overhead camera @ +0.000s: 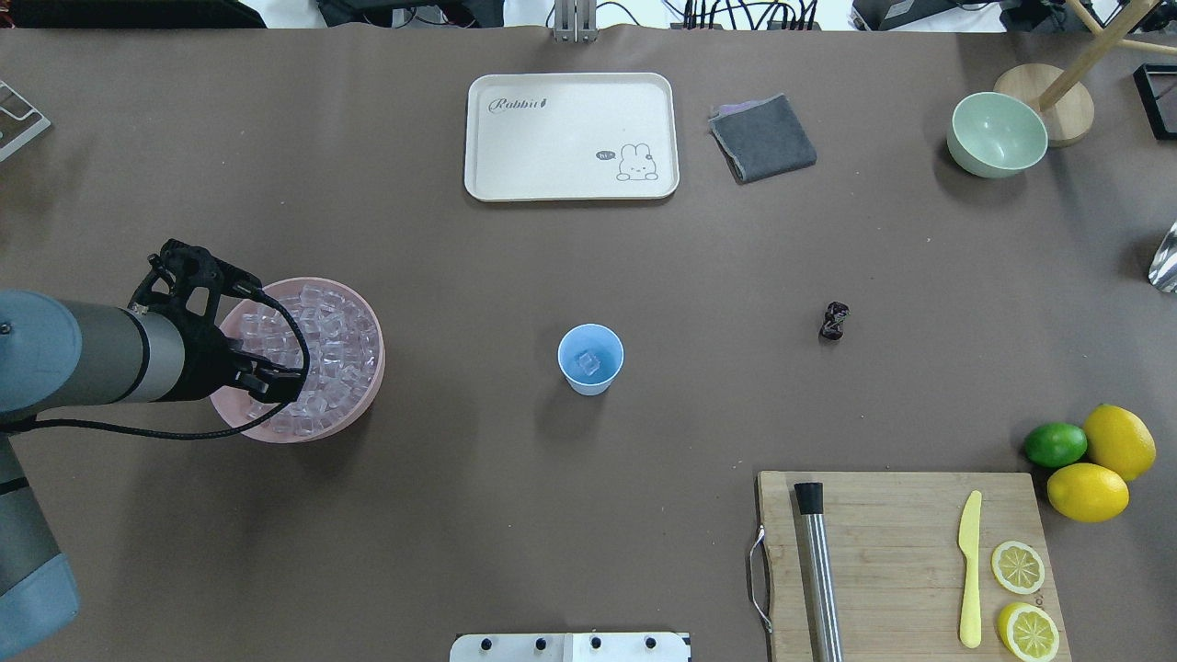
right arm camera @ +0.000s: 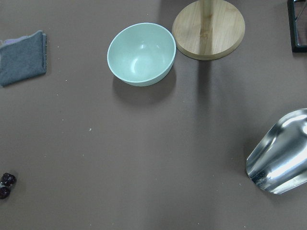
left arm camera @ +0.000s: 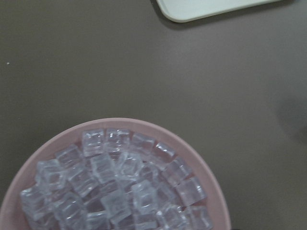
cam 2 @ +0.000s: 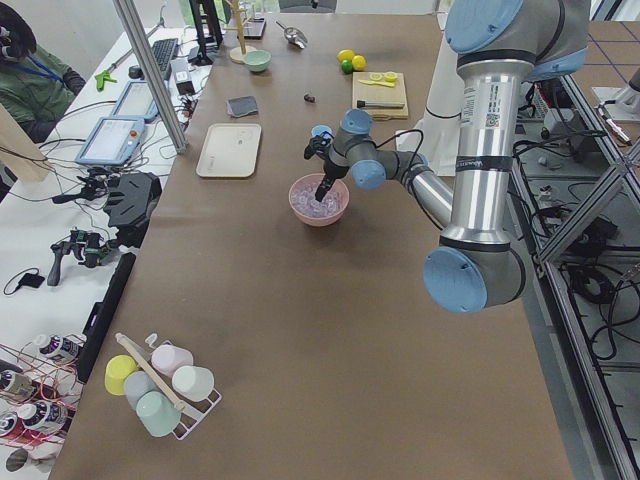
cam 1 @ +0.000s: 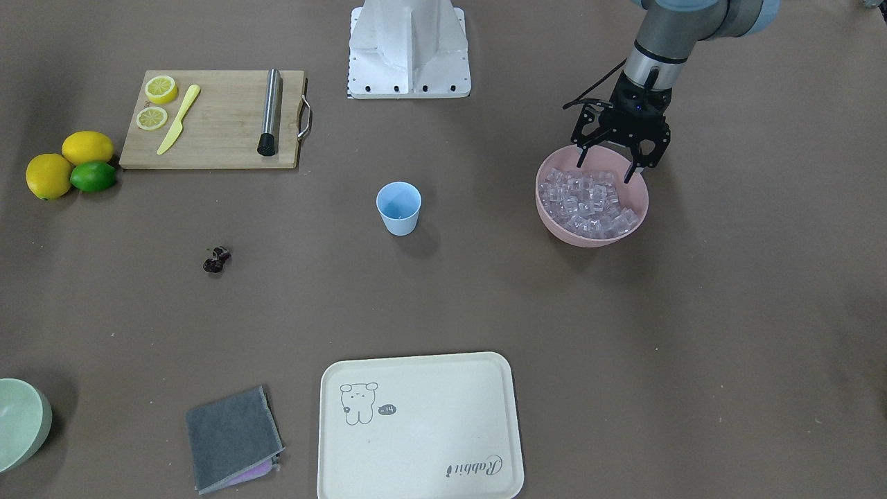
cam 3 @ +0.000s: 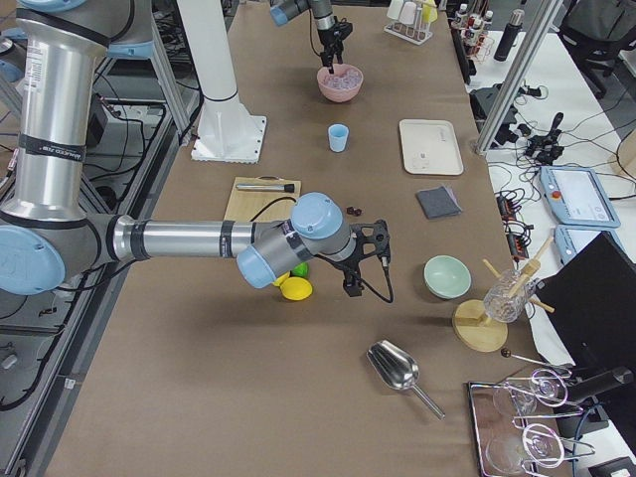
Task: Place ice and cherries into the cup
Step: 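Move the left gripper back over the pink ice bowl, then lower the left gripper into the ice and grasp another cube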
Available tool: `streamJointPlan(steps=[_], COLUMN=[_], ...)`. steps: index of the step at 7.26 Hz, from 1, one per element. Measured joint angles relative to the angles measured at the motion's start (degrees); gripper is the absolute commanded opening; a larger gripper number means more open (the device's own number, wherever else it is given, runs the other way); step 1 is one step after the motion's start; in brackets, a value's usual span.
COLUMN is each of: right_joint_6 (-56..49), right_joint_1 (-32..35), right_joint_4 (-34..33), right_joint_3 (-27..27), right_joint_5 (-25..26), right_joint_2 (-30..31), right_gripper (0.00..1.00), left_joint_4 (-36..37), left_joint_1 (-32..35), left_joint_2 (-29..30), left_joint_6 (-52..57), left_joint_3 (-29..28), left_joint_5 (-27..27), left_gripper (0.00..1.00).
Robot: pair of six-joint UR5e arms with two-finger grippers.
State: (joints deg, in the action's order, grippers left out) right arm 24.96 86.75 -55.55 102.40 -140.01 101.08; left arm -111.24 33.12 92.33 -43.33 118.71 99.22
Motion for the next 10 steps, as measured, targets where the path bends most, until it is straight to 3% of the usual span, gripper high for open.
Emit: streamJointPlan(steps=[4, 10], right_joint_6=[0.0, 0.0], right_joint_1=[0.0, 0.0], right_joint_4=[0.0, 0.0], right_joint_3=[0.0, -0.04], right_joint_5=[0.0, 0.0], right_joint_2=[0.07, 0.26], right_gripper=[1.0, 1.0], left_joint_4=[-0.29, -0.3], left_joint_1=[-1.36, -3.92], left_joint_2=[0.48, 0.69], left_joint_6=[2.63, 3.19], left_joint_3=[-3.67, -4.43], left_joint_5=[-2.98, -3.42], left_gripper=[0.87, 0.87])
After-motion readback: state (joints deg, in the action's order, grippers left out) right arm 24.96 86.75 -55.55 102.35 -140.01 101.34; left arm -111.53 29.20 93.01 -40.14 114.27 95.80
